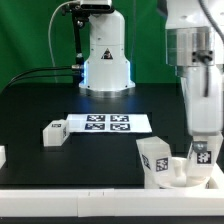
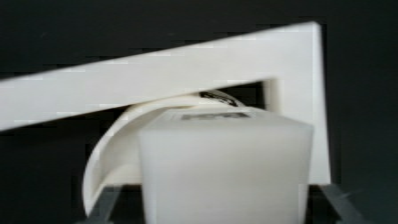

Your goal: Assemble stool

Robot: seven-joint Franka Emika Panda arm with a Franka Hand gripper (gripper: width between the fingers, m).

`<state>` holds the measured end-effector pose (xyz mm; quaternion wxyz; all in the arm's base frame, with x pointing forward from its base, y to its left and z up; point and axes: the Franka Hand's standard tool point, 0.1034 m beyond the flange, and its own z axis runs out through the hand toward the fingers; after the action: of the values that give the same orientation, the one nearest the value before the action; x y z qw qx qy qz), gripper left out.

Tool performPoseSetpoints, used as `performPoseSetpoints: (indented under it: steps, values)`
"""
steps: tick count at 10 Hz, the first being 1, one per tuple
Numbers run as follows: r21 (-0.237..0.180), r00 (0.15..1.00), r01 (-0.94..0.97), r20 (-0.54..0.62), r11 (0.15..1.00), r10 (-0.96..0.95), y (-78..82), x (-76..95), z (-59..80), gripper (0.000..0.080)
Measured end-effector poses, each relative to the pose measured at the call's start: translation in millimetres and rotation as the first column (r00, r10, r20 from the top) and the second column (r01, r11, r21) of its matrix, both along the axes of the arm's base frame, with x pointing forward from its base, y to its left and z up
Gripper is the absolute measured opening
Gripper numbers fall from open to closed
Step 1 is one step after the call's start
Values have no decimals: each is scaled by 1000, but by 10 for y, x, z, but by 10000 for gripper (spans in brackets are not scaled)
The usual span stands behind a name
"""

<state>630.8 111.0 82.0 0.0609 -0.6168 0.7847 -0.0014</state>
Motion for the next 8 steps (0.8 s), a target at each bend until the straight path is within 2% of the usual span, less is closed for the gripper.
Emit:
performPoseSetpoints:
  steps: [4,7,8]
  values:
    - [17,977,211,-21,977,-211,22,-17,-24,334]
    - [11,990,143,-15,990,-142,22,-17,-16,344]
    - [6,998,58,-1,998,-58,29,5,55,518]
